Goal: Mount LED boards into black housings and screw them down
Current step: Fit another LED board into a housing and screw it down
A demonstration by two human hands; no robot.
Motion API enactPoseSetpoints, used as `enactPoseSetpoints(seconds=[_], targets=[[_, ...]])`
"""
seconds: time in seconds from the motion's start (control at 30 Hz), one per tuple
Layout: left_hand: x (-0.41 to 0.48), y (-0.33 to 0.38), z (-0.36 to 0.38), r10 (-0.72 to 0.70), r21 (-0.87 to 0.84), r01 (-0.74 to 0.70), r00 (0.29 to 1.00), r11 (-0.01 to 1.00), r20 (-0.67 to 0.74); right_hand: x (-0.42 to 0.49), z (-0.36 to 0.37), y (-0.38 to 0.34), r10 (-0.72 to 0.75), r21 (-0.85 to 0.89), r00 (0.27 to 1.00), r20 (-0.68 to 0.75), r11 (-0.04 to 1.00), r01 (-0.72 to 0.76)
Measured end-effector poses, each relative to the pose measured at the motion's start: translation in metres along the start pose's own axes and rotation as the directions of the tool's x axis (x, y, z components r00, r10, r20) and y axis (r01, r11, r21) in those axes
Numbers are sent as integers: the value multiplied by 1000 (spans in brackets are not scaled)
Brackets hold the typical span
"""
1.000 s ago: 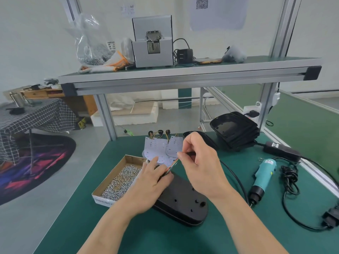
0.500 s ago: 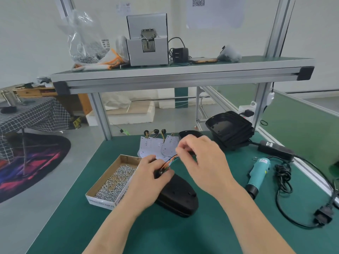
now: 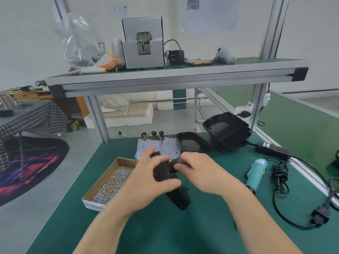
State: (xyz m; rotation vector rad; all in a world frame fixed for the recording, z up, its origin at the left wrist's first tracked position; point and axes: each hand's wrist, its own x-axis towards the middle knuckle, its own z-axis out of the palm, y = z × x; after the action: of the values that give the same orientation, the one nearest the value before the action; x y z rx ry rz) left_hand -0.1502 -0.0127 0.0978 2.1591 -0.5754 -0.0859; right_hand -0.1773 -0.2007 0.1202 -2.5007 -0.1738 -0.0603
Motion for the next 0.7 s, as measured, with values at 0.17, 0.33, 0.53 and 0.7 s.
enactPoseSetpoints(seconds=[0.17,0.33,0.53,0.7], targets=[[3,-26,-21,-58,-433,30,997,901,-53,-5,2,18,31,397,1000,2,917,-29],[17,-44,-10,3,-667,65,995,742,100,-6,5,19,-8,614,1000,3,789,5],[35,-43,-6,29,-773,140,979,619,201,-4,8,24,-56,648,998,5,760,39],[36,-54,6,35,-866,127,986,483,163,-4,15,25,-63,667,995,-82,738,102]])
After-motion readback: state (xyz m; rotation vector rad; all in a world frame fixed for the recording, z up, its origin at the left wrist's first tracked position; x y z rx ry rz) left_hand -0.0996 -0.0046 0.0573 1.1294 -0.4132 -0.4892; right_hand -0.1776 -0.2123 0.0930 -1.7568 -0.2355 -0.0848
